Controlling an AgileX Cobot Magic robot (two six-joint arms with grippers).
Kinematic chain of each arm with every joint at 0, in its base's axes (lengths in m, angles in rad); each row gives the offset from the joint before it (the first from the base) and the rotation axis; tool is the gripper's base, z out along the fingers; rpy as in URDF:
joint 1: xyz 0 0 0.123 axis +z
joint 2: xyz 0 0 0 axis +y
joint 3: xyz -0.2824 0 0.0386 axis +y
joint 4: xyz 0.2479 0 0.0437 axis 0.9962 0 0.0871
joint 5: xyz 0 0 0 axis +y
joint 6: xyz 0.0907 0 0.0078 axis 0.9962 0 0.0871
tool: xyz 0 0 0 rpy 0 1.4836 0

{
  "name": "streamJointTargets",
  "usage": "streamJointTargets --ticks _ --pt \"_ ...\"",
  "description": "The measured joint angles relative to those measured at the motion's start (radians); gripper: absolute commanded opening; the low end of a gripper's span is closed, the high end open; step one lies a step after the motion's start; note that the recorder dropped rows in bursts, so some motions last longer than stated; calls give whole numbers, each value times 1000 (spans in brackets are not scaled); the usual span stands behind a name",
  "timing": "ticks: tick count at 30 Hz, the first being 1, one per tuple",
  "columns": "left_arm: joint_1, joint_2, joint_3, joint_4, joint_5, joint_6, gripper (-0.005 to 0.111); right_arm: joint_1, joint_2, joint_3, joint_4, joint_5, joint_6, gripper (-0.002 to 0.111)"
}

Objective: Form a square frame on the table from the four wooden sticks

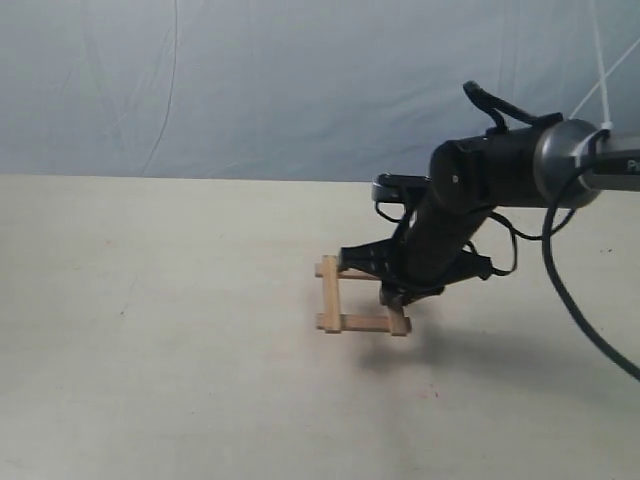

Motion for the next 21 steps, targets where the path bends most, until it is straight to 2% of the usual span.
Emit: streamJointTargets --ticks 8,17,19,21 --pt "0 0 0 0 0 0 0 81 138 -172 -55 79 111 -1" --pt "0 0 0 2 0 0 0 97 214 -206 -88 101 167 -1" --pt "0 0 0 2 0 0 0 99 214 -208 -90 105 169 5" --pt "0 0 0 2 0 0 0 99 214 -208 -90 105 171 19"
